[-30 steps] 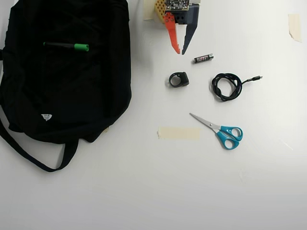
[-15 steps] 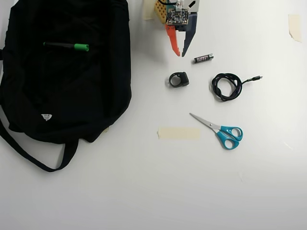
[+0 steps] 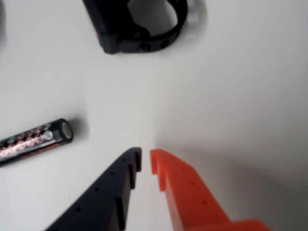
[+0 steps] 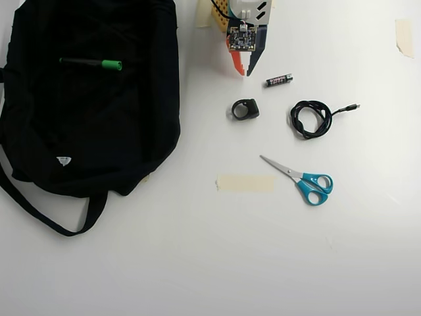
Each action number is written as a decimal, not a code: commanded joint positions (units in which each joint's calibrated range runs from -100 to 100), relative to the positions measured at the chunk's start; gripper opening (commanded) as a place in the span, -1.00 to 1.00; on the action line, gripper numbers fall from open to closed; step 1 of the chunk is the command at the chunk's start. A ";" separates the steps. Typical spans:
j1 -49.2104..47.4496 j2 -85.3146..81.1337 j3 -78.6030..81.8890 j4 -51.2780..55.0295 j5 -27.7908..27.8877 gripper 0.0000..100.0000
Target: Put the green marker into the black bag
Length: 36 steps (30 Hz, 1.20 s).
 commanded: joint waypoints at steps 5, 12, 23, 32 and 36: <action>0.30 -0.58 3.21 -0.86 -0.02 -0.96; 0.30 -0.42 3.21 -1.12 -0.02 -0.96; 0.30 -0.42 3.21 -1.12 -0.02 -0.96; 0.30 -0.42 3.21 -1.12 -0.02 -0.96; 0.30 -0.42 3.21 -1.12 -0.02 -0.96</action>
